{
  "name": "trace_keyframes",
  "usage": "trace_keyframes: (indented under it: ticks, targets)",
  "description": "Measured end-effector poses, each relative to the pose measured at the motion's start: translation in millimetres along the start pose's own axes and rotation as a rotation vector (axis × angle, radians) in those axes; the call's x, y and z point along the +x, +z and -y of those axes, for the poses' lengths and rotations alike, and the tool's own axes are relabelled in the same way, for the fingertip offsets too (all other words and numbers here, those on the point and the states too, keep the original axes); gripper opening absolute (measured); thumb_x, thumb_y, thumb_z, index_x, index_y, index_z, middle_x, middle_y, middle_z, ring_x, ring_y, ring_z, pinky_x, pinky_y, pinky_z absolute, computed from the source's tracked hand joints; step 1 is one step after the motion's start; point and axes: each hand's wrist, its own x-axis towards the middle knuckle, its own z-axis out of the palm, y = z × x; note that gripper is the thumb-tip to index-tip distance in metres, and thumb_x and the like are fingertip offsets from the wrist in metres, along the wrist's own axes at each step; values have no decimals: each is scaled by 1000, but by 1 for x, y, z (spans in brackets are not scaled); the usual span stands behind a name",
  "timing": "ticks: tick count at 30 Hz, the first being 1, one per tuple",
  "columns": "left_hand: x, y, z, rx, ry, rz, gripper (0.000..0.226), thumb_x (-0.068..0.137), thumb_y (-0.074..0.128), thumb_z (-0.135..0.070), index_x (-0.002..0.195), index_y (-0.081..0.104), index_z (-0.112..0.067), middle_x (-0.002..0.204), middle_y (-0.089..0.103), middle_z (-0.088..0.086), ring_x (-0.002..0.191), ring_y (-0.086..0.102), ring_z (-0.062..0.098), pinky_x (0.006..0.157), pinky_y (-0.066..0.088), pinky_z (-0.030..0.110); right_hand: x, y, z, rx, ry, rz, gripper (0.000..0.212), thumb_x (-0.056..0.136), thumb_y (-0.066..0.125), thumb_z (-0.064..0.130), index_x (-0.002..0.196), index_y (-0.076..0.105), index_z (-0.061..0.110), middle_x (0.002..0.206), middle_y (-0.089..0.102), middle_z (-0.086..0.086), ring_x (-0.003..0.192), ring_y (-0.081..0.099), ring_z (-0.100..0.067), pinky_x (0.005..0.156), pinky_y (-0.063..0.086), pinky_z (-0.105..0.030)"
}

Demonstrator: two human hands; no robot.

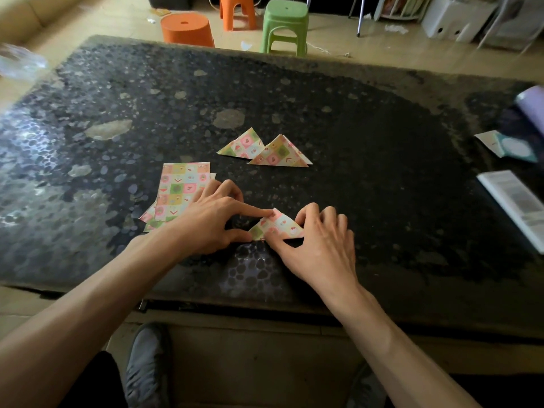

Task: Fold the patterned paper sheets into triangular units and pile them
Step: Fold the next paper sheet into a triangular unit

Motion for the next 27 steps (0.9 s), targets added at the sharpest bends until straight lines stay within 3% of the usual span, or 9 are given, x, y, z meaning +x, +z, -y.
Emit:
trace_keyframes:
  ticks: [4,8,10,13,17,19,22,27]
  targets:
    - [0,1,1,-35,5,8,58,91,70,-51,138,41,-69,119,35,-13,113,27,10,103,31,32,1,2,0,22,9,-11,63,76,55,87,106,43,33,111,45,6,106,44,-17,90,43,-34]
    - [0,4,-2,-220,-13,5,55,87,74,-48,135,51,-63,120,44,-10,116,37,12,100,35,31,2,3,0,21,12,-28,63,75,54,88,104,43,33,109,45,7,105,44,-18,88,43,-34]
    - [0,7,-7,-279,-23,-60,52,83,71,-57,133,57,-58,113,50,-12,113,45,13,99,42,35,1,3,0,22,7,-32,65,74,52,90,104,42,33,109,45,7,104,44,-17,87,43,-34]
    - [2,12,-14,-303,-33,-182,46,84,79,-43,127,65,-49,103,53,-12,102,53,11,93,50,36,1,1,0,27,11,-15,67,74,51,91,106,43,33,110,45,6,105,44,-17,88,43,-34]
    - [2,13,-18,-334,-39,-229,55,81,84,-31,128,59,-44,112,52,-7,100,55,8,87,54,33,1,-1,-1,35,6,1,70,73,51,92,109,44,32,113,45,5,107,44,-17,89,42,-33]
    - [1,13,-20,-344,-34,-236,49,80,85,-30,119,56,-40,112,50,-8,98,55,6,85,55,37,1,0,-1,29,0,-10,70,73,50,93,109,43,32,113,45,5,106,44,-17,88,42,-33]
    - [0,13,-20,-300,-18,-209,28,84,81,-35,109,69,-39,110,49,-10,97,55,6,85,54,37,1,1,-1,24,-1,-21,69,73,50,93,106,42,33,110,44,6,103,44,-16,86,43,-33]
    - [1,16,-16,-268,-19,-203,27,86,78,-41,113,74,-43,104,49,-9,90,52,4,79,52,35,2,0,-1,27,-4,-14,65,75,51,90,106,42,33,108,42,8,102,42,-15,87,43,-32]
